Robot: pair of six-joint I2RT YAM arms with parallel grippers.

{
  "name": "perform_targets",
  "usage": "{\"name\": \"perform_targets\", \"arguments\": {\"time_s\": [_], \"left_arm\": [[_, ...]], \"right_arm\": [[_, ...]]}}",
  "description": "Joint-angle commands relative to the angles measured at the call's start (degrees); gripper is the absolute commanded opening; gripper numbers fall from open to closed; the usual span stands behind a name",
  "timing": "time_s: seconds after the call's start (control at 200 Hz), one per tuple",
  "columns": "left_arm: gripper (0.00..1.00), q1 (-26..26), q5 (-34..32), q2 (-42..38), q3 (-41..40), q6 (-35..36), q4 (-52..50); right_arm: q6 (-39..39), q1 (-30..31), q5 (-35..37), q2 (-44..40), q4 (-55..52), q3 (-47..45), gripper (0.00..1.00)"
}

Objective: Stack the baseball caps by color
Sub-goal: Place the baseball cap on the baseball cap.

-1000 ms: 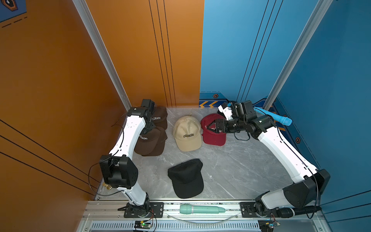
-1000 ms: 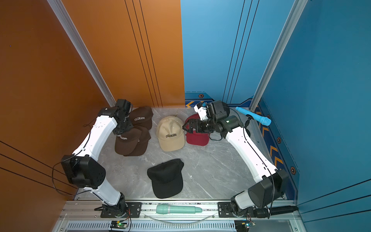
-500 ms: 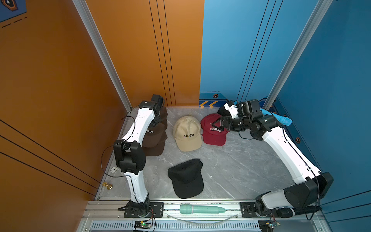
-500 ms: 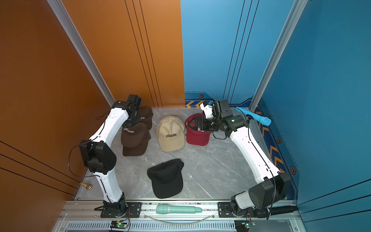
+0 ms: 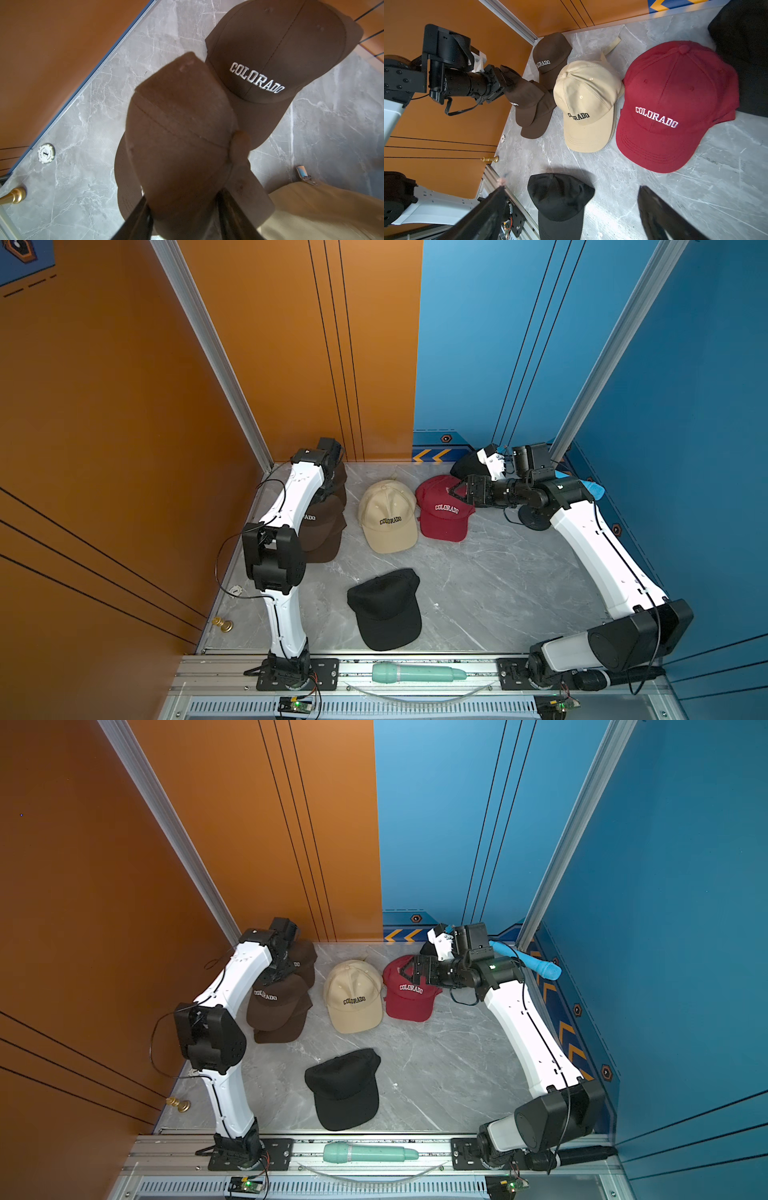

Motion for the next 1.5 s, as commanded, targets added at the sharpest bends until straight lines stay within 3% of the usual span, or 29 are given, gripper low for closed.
{"name": "perform_targets", "arguments": {"time_s": [0.0,0.325,0.461,0.561,0.731,0.901,1.011,1.497], "left_arm": [[0.62,0.5,-0.2,0.7,-1.6,-1.2,-1.2],[0.6,0.8,0.6,-0.1,-3.9,-1.4,-1.2],[0.44,0.8,0.8,-1.0,-4.6,-1.3,-1.3],[0.22,0.8,1.5,-1.3,-4.8,-1.5,-1.3],[0.06,0.7,3.4,-2.1,-5.3,-3.5,-1.4],[0.04,0.6,4.1,-2.5,-4.7,-6.0,-3.4],[0.09,-0.1,2.7,-3.6,-4.0,-7.6,-5.6],[0.12,-2.0,0.8,-5.6,0.4,-13.9,-13.2]], "right_arm": [[-1.2,-0.5,-1.7,0.3,-1.1,0.8,1.0],[-0.8,-0.6,-1.6,0.0,-0.9,0.3,1.0],[-0.5,-0.6,-1.5,-0.5,-0.9,-0.5,1.0],[-0.2,-0.6,-1.1,-1.0,-0.5,-1.2,1.0],[0.6,-0.6,-0.9,-1.9,0.6,-2.3,1.0],[0.7,-0.8,-0.9,-2.4,0.9,-2.9,1.0],[0.8,-1.1,-1.3,-2.9,1.2,-3.8,1.0],[2.7,-2.4,-3.3,-3.8,5.4,-6.8,1.0]]}}
